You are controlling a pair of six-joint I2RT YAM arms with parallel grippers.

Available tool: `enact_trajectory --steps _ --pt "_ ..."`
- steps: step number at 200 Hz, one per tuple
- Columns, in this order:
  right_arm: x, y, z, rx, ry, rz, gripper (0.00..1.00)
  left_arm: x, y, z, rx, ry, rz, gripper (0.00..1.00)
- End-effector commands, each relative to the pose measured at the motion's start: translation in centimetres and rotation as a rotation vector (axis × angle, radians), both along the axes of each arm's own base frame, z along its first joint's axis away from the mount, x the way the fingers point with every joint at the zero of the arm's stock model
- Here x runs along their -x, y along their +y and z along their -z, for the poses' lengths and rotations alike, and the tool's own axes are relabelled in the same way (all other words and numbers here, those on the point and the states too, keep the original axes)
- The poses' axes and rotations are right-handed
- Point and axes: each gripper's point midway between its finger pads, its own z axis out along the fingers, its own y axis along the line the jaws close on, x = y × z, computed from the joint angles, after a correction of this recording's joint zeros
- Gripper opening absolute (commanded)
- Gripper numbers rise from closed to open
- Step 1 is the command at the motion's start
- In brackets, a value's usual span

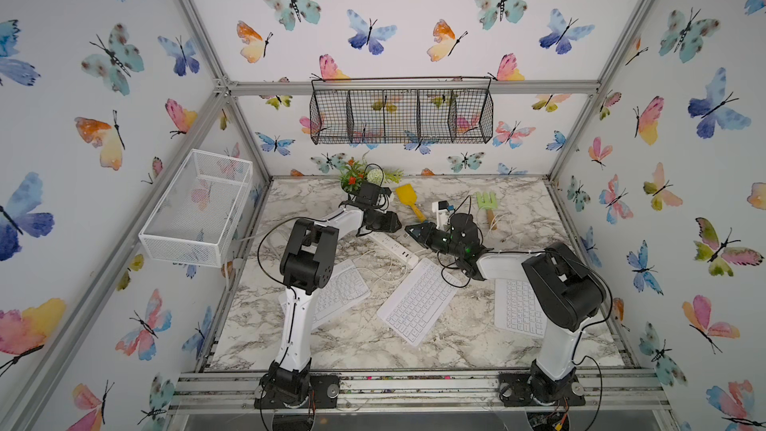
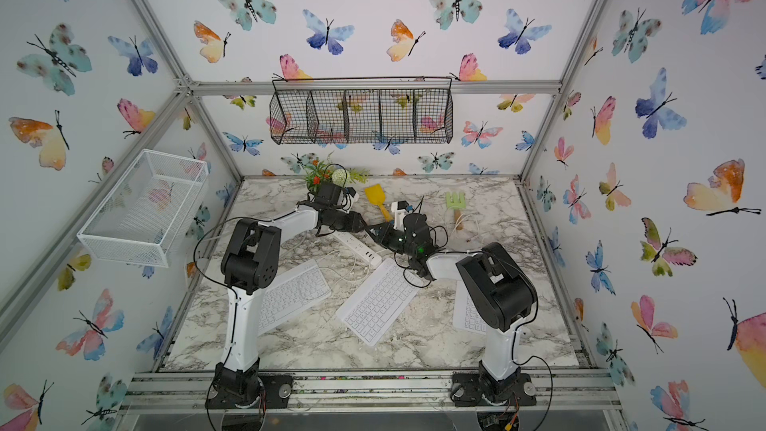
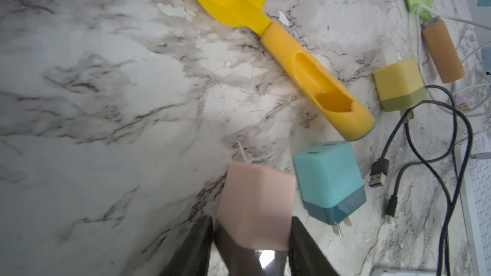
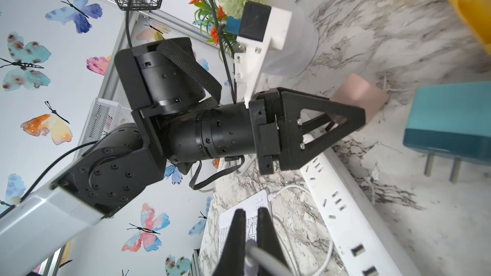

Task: Unplug the wireless keyboard
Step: Place the plug at the center of the board, then place the power cord at the center of the board.

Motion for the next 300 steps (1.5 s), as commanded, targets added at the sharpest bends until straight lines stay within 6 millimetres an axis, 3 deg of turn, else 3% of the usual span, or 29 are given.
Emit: enact_trajectory --steps 1,30,67,102,130,162,196,232,265,300 --pt "-0.3 0.5 0.4 0.02 -0.007 -0.031 0.02 0.9 0.3 1.2 -0.002 0.072 0.024 0.55" --pt "-0.3 0.9 1.7 0.085 -0.011 -0.067 0.02 1.3 0.7 -0.4 -0.013 0.057 0.025 0.6" --pt "1.2 3.1 2.6 0.182 -0.062 -0.231 0.02 1.8 2.8 -4.9 -0.001 -0.046 -0.037 0.61" --pt "3.9 7.0 1.6 0.162 -0.117 -0.442 0.02 3.0 6.9 -8.7 0.026 -0.111 -0.178 0.62" --pt "6.2 9.2 0.8 0.107 -0.135 -0.574 0.02 4.8 11.3 -9.8 0.027 -0.122 -0.323 0.62" --pt "7.2 9.6 2.0 0.084 -0.073 -0.611 0.03 7.7 14.5 -7.9 -0.039 -0.053 -0.407 0.62" --pt "8.1 8.7 7.0 0.245 0.027 -0.621 0.07 11.2 16.2 -5.0 -0.074 0.01 -0.471 0.61" --pt "8.7 7.4 9.2 0.35 0.062 -0.624 0.14 13.6 17.8 -3.5 -0.104 0.07 -0.539 0.61" --pt "9.6 5.9 10.4 0.45 0.091 -0.66 0.29 15.1 18.8 -2.6 -0.134 0.136 -0.588 0.61" --pt "10.1 4.5 9.5 0.518 0.071 -0.653 0.41 16.9 20.6 -2.1 -0.215 0.163 -0.652 0.6"
